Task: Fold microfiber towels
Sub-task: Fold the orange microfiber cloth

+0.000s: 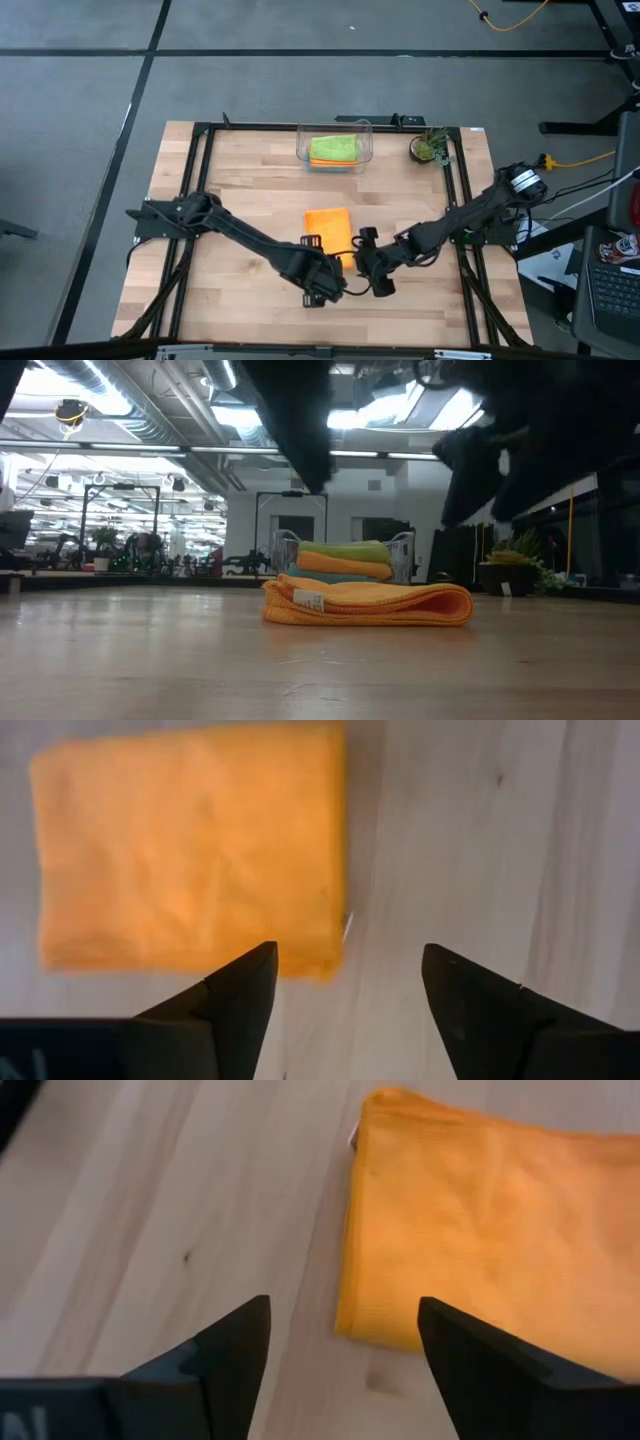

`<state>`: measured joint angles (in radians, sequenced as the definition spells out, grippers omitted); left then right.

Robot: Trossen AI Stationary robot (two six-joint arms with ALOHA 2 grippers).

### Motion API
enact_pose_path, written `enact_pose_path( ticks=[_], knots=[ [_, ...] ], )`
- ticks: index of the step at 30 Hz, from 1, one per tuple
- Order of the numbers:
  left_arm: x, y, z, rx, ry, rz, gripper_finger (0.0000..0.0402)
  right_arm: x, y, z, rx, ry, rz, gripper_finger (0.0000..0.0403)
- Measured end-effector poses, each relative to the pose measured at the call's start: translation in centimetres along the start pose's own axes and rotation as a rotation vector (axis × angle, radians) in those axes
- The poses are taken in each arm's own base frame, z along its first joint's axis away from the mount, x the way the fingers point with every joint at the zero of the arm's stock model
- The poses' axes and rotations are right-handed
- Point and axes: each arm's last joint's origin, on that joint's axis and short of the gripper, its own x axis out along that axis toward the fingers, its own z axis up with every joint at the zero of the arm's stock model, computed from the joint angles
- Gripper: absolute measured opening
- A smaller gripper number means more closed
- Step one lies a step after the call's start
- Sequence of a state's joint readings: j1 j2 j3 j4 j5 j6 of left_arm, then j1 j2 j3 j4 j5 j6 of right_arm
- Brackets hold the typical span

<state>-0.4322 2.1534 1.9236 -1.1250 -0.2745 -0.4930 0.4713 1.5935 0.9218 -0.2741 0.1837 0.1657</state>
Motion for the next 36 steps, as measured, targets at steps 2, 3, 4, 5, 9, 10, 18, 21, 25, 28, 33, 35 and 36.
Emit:
enact_pose_path(
  ticks=[2, 3, 4, 5, 9, 10, 18, 21, 25, 28, 33, 35, 36],
  knots=[
    [0.7, -0.4, 0.3, 0.001, -0.022, -0.011, 0.0243, 0.9, 0.1, -0.1, 0.011, 0.007, -0.001, 0.0256],
    [0.8, -0.7, 0.2, 0.006, -0.019, -0.011, 0.0243, 1.4, 0.2, -0.2, 0.010, 0.011, -0.002, 0.0256],
    [0.9, -0.7, 0.0, 0.013, -0.004, -0.007, 0.0243, 1.8, 0.3, -0.4, 0.008, 0.021, -0.003, 0.0256],
    [1.1, -0.7, -0.4, 0.021, 0.027, 0.001, 0.0243, 2.1, 0.3, -0.6, 0.005, 0.035, -0.005, 0.0256],
    [-0.6, 1.2, -2.8, 0.024, 0.251, 0.118, 0.0243, 2.7, 0.4, -0.9, 0.002, 0.061, -0.010, 0.0256],
    [-1.6, 1.7, -3.1, 0.025, 0.266, 0.128, 0.0243, 2.7, 0.4, -0.9, 0.003, 0.057, -0.009, 0.0256],
    [-4.9, 3.7, -4.7, 0.042, 0.116, 0.065, 0.0243, 2.6, 0.4, -0.4, 0.038, 0.014, -0.003, 0.0256],
    [-3.7, 4.4, -5.8, -0.023, -0.019, -0.020, 0.0243, 2.6, 0.4, -0.2, 0.041, -0.004, 0.001, 0.0256],
    [-1.9, 4.8, -6.5, -0.141, -0.137, -0.169, 0.0243, 2.6, 0.4, -0.2, 0.041, -0.004, 0.000, 0.0256],
    [-1.4, 4.4, -5.7, -0.205, -0.228, -0.259, 0.0243, 2.6, 0.4, -0.2, 0.041, -0.003, 0.000, 0.0256],
    [-1.2, 4.0, -4.8, -0.232, -0.310, -0.296, 0.0243, 2.6, 0.4, -0.2, 0.041, -0.004, 0.000, 0.0256],
    [-1.3, 4.0, -4.7, -0.237, -0.333, -0.274, 0.0243, 2.6, 0.4, -0.2, 0.041, -0.004, 0.001, 0.0256],
    [-1.0, 4.0, -4.7, -0.237, -0.332, -0.248, 0.0243, 2.6, 0.4, -0.2, 0.042, -0.007, 0.001, 0.0256]
  ],
)
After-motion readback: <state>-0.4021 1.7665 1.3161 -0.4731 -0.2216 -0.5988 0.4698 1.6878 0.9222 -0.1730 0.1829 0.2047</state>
